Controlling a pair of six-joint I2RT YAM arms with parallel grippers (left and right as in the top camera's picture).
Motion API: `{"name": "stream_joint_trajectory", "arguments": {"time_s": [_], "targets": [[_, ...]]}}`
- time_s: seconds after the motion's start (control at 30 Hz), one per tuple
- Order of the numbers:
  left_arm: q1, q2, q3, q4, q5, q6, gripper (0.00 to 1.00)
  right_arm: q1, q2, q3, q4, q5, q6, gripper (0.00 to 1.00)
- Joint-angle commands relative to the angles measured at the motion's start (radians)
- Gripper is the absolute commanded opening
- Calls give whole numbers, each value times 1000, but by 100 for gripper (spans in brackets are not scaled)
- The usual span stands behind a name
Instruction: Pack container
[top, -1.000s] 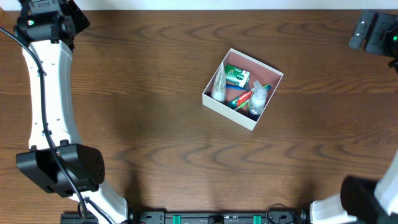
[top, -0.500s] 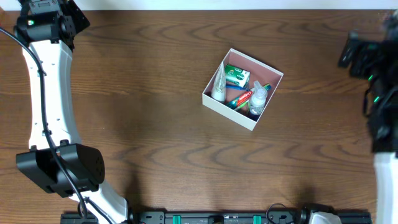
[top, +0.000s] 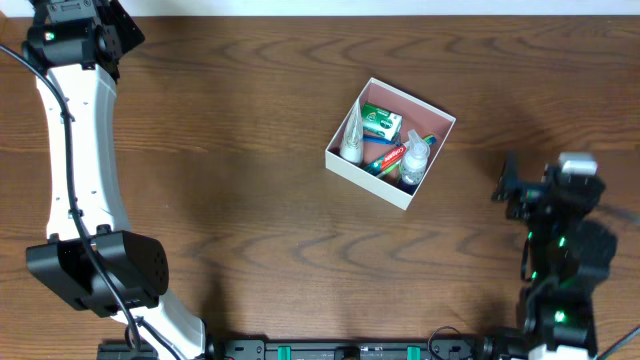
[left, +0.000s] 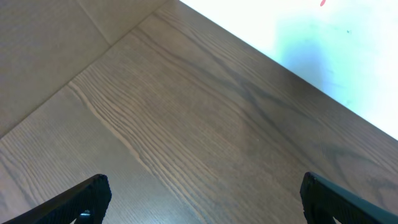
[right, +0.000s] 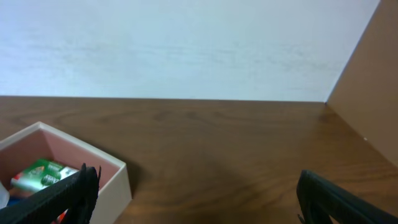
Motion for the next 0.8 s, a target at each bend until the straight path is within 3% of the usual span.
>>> {"name": "stream_joint_trajectory", "arguments": {"time_s": [0.0,0.3,0.77], "targets": [[2,-3,-5,1,-16,5,98,6,-127,-87,8,-21,29,99],[2,-3,-5,1,-16,5,98,18,-375,-249,0,-22,29,99],[2,-3,-5,1,-16,5,98,37,-557,-365,-39,-16,28,99]]}}
